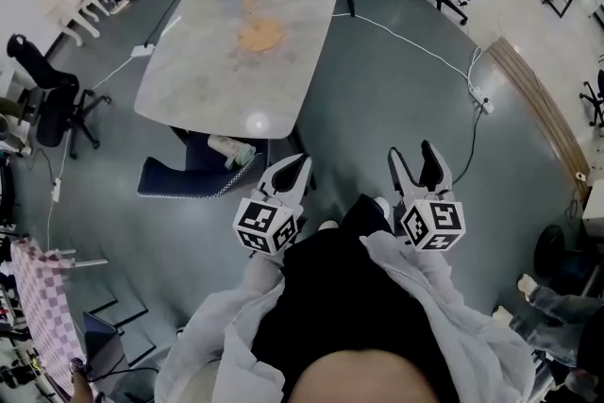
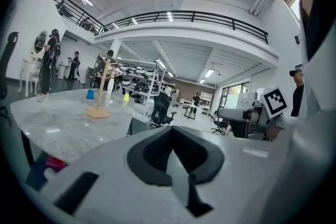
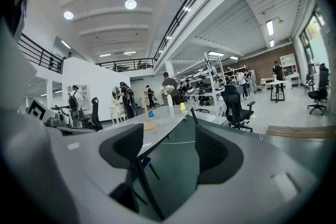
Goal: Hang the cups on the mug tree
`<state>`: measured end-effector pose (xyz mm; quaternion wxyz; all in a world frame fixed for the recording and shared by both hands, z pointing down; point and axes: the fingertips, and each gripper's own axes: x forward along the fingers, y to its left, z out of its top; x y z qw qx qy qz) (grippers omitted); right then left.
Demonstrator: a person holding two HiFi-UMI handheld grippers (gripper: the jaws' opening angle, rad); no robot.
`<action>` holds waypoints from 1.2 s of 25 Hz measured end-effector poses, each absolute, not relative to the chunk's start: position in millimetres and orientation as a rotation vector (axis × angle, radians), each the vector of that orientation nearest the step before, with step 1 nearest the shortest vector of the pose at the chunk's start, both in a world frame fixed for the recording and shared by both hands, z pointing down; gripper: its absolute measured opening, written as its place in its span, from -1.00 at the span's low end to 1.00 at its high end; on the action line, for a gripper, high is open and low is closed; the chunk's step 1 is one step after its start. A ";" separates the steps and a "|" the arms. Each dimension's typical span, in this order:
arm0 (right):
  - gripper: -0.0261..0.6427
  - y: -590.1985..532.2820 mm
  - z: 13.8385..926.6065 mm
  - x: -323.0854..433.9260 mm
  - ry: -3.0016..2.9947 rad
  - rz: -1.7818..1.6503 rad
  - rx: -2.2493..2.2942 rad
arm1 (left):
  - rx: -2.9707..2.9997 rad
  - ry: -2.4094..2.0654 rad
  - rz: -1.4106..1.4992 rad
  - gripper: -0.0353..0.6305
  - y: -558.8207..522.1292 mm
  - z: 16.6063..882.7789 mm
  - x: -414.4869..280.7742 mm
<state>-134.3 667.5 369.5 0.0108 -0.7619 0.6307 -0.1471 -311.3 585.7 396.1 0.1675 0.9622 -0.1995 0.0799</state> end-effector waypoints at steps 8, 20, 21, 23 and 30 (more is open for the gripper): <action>-0.02 647.6 371.3 -99.1 1.927 -0.425 -2.430 | 2.740 -0.545 0.248 -0.90 558.4 401.2 -280.9; -0.02 556.2 362.2 29.7 1.918 -0.383 -2.442 | 2.746 -0.573 0.216 -0.90 464.0 391.5 -163.0; -0.02 545.9 360.6 41.4 1.926 -0.380 -2.438 | 2.745 -0.583 0.211 -0.90 453.9 389.7 -151.8; -0.02 526.7 357.4 63.7 1.950 -0.371 -2.426 | 2.739 -0.603 0.198 -0.90 435.7 386.7 -130.0; -0.02 473.9 352.2 140.9 1.993 -0.346 -2.400 | 2.746 -0.633 0.166 -0.90 387.6 381.7 -54.2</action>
